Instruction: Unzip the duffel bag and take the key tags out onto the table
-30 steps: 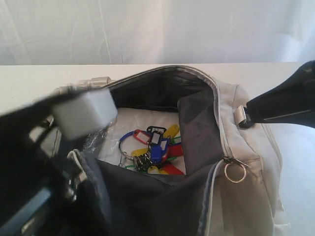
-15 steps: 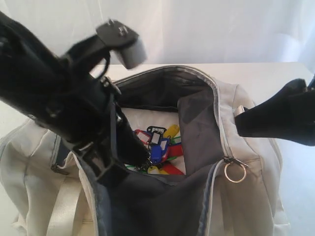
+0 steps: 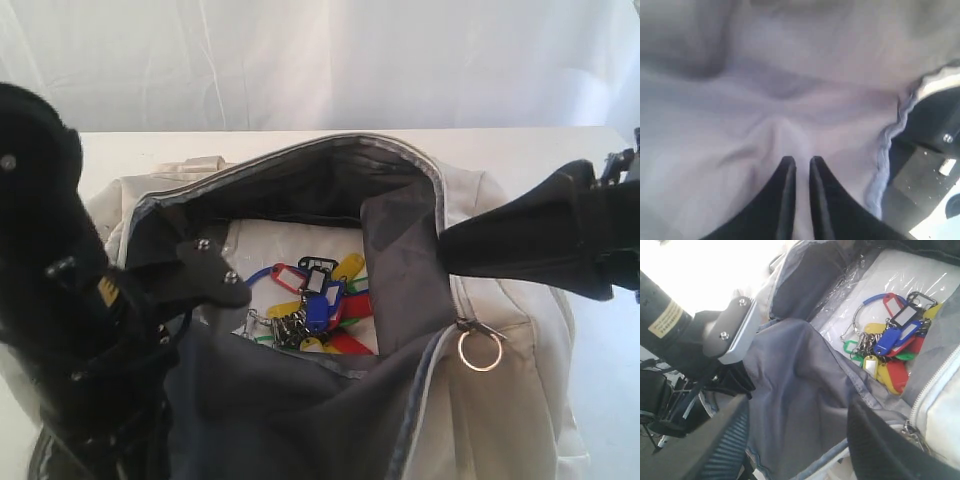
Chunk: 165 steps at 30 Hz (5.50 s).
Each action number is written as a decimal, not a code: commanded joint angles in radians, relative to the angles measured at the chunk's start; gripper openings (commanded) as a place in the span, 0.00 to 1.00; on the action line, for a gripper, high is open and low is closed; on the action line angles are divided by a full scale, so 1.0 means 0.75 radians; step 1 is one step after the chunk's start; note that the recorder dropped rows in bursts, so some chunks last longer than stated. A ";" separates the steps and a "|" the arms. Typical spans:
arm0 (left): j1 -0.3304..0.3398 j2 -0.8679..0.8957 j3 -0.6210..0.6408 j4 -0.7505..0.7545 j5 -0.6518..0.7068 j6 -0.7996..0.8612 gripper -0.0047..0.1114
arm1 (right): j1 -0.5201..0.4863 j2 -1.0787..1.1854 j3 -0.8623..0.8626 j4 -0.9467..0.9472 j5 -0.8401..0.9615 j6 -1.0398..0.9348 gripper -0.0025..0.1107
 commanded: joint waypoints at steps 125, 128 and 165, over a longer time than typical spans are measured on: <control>1.510 0.315 -0.364 -0.694 0.287 0.433 0.69 | 0.117 0.094 -0.354 -0.499 0.132 0.234 0.02; 1.524 0.169 -0.441 -0.687 0.174 0.409 0.55 | 0.117 0.094 -0.354 -0.489 0.142 0.192 0.02; 0.962 -1.002 0.625 -0.500 -0.475 0.482 0.04 | 0.967 1.436 -1.196 -1.058 -0.176 -0.283 0.22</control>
